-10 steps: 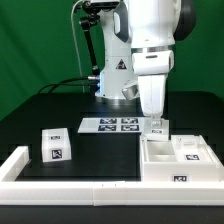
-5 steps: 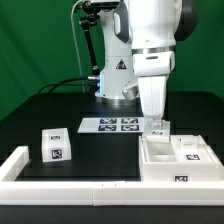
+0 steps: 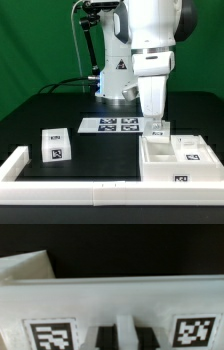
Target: Assemble cabinet
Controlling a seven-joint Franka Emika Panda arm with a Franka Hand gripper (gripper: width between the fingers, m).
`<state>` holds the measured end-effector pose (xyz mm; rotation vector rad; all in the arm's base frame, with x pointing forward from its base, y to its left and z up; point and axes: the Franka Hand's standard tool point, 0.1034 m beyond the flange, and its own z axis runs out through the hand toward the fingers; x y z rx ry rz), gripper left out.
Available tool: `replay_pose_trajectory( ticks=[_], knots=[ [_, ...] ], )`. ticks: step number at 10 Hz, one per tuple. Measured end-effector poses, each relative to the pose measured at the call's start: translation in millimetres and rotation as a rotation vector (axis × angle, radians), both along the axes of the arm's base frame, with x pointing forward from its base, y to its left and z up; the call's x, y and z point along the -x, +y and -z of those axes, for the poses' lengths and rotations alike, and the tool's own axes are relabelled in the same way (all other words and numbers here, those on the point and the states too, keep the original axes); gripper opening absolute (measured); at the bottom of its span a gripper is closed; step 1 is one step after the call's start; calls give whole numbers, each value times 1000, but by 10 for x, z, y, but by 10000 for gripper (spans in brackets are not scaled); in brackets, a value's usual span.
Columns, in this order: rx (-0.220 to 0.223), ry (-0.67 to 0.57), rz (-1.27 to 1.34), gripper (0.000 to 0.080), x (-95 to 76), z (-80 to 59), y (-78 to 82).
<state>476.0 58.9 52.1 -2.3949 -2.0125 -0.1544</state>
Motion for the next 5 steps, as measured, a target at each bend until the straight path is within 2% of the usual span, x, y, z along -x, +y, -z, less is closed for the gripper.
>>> replay_pose_trajectory(
  ticks=[3,5],
  knots=[
    [0,-4,-21,70,-28,2,-10],
    [1,-7,-42,70,-131,-3,-34]
  ],
)
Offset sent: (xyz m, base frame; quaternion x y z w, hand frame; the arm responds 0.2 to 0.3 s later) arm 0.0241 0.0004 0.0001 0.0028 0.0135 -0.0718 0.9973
